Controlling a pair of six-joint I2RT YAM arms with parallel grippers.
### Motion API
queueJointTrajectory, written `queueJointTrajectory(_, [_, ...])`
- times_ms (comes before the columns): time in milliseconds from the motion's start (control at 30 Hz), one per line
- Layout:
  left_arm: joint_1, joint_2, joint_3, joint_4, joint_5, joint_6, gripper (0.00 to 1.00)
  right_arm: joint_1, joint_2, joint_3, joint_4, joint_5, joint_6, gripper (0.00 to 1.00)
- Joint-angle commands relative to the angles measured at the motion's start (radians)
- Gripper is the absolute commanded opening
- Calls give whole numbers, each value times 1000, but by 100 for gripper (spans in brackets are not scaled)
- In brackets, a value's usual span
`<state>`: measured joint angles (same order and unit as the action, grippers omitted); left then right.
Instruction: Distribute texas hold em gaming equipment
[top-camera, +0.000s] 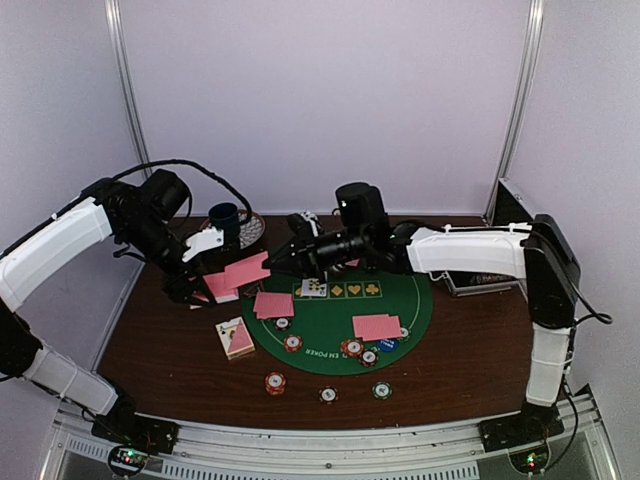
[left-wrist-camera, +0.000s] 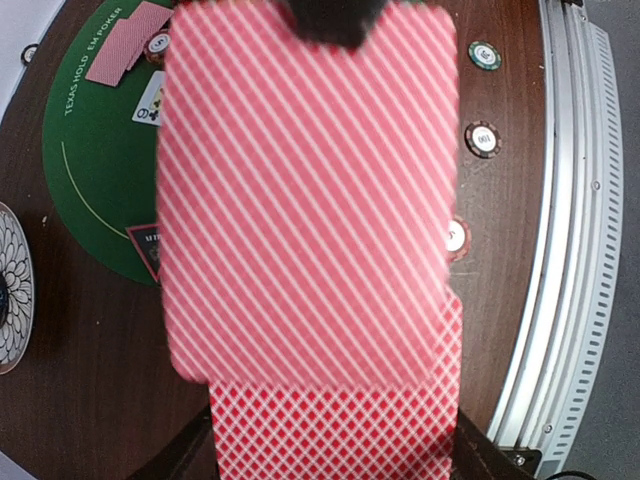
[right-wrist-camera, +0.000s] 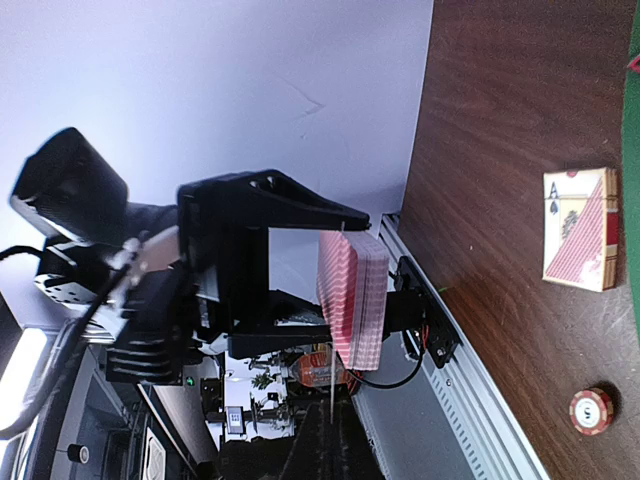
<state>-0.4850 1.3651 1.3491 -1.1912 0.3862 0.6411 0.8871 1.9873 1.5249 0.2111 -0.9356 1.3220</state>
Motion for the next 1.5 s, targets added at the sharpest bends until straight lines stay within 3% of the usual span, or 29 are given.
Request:
queueJointTrajectory(0, [3,-25,21,-12,8,9,0,-87,-119,-44,-80,-4,-84,0])
queueJointTrajectory(133, [3,-25,18,-12,6,9,0,-141,-165,-42,-258,5,-212,0])
queueJointTrajectory(267, [3,-28,16,-13,3,9,0,-184,-174,71,-629,83,-482,0])
queueJointTrajectory(400, [3,-32,13,-12,-1,6,0,-192,-112,280,-1054,300,-809,0])
queueJointTrajectory(567, [3,-33,7,-12,-13,-1,0,-161,-27,444,-1275,674,-1044,0])
queueJointTrajectory(733, [3,-38,-4,-12,-20,-3,0,-62,43,491,-1283,1034,-1285,0])
queueJointTrajectory(1033, [28,-51,0,-28,-44,-6,0,67,124,410,-1031,1411,-1637,0])
queueJointTrajectory(1467, [69,-68,-10,-46,-4,1,0,113,260,282,-714,1571,-1941,0])
